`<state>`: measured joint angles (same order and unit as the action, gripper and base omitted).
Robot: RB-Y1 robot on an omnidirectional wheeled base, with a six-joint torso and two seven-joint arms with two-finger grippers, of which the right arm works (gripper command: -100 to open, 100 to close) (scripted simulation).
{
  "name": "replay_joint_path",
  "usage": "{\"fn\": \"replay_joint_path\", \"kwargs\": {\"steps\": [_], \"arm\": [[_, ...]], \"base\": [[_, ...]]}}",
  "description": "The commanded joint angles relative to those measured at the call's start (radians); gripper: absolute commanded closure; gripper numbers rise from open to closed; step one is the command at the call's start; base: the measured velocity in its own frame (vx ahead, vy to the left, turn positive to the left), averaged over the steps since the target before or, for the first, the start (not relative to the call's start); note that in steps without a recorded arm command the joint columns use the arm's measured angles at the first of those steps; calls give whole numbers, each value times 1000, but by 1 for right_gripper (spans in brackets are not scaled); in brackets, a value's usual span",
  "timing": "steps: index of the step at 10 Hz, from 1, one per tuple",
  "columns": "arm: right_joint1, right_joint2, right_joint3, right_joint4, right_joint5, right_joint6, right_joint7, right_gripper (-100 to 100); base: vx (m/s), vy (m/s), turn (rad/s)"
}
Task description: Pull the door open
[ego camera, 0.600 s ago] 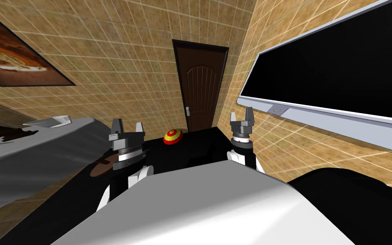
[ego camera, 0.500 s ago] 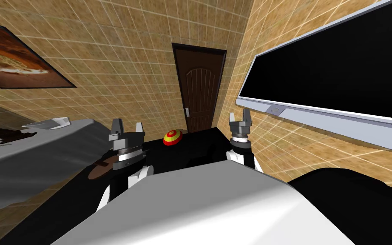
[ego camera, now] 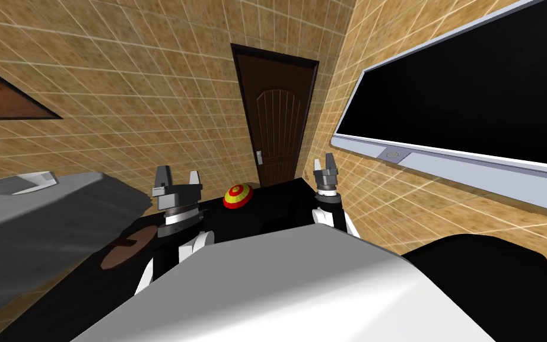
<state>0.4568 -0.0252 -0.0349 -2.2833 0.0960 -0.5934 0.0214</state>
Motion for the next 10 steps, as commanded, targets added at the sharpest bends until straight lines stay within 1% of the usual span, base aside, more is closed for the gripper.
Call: {"fn": "replay_joint_path", "kwargs": {"steps": [1,2,4,5,8,9,10], "arm": [[-7,-6,4,31,10,-8,14,-100],[-24,-10,11,61,24,-6,33,-100],[-43,-15,19,94,41,-3,53,-100],[-62,-20,26,128,57,0,74,-100],[-95,-27,40,186,86,6,109,-100],[-117,-31,49,225,105,9,133,-100],[-129,-33,54,245,115,11,145,-100]], "base": [[128,27,-43],[130,25,-98],[117,21,-77],[128,20,-106],[117,30,-83],[136,36,-122],[118,58,-119]]}}
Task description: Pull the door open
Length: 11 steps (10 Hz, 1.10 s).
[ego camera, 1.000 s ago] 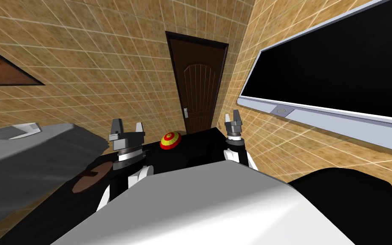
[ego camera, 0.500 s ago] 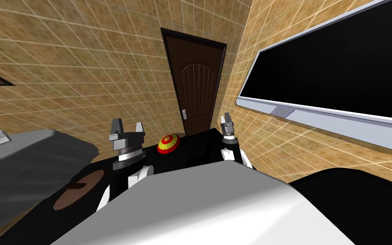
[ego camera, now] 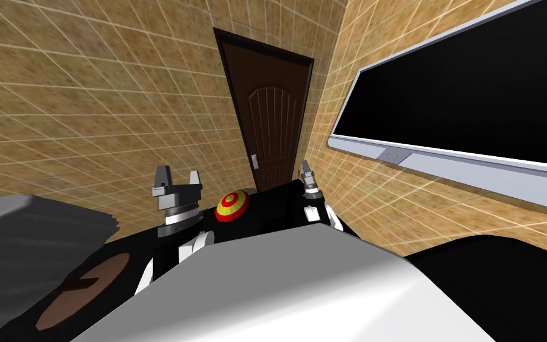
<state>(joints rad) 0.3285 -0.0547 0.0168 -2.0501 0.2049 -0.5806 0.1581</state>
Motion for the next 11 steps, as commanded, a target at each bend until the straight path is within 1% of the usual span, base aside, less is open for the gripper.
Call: {"fn": "replay_joint_path", "kwargs": {"steps": [1,5,11], "arm": [[-12,-5,7,34,17,0,22,-100],[-61,-12,28,120,59,8,75,-100],[-140,-19,60,258,127,20,160,-100]], "base": [[108,51,-105],[97,33,-82],[90,49,-90]]}}
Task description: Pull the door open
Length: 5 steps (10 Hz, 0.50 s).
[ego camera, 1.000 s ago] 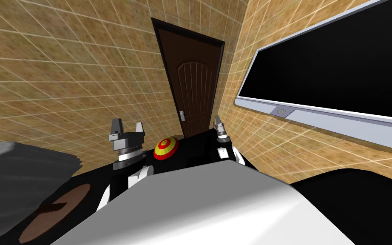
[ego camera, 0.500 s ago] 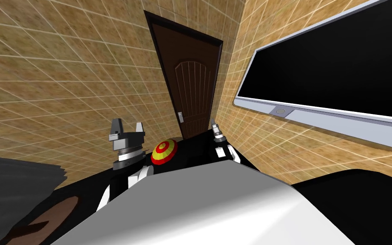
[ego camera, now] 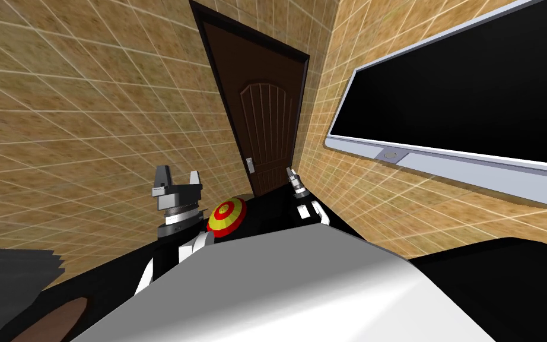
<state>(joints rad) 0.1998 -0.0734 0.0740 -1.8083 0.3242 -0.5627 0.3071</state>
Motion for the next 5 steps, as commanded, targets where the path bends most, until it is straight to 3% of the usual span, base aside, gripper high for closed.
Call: {"fn": "replay_joint_path", "kwargs": {"steps": [1,5], "arm": [[-24,-1,9,40,19,5,25,-100],[-78,-3,31,134,66,13,83,-100]], "base": [[93,46,-97],[95,61,-92]]}}
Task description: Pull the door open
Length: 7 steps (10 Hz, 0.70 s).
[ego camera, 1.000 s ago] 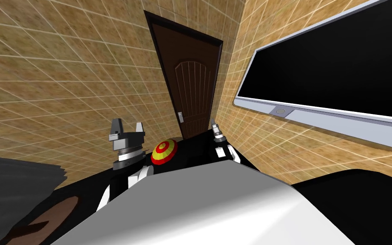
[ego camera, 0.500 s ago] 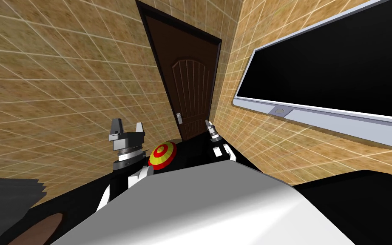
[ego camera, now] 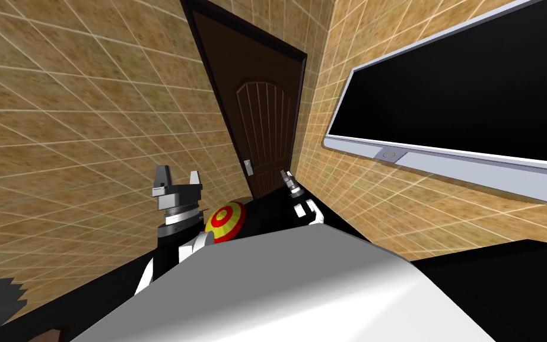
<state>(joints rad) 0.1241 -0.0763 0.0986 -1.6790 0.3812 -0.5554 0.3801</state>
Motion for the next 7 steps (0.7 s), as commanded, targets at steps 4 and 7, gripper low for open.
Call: {"fn": "replay_joint_path", "kwargs": {"steps": [4,7], "arm": [[-55,0,29,100,55,14,68,-100],[-95,1,45,169,89,21,110,-100]], "base": [[77,55,-97],[86,78,-88]]}}
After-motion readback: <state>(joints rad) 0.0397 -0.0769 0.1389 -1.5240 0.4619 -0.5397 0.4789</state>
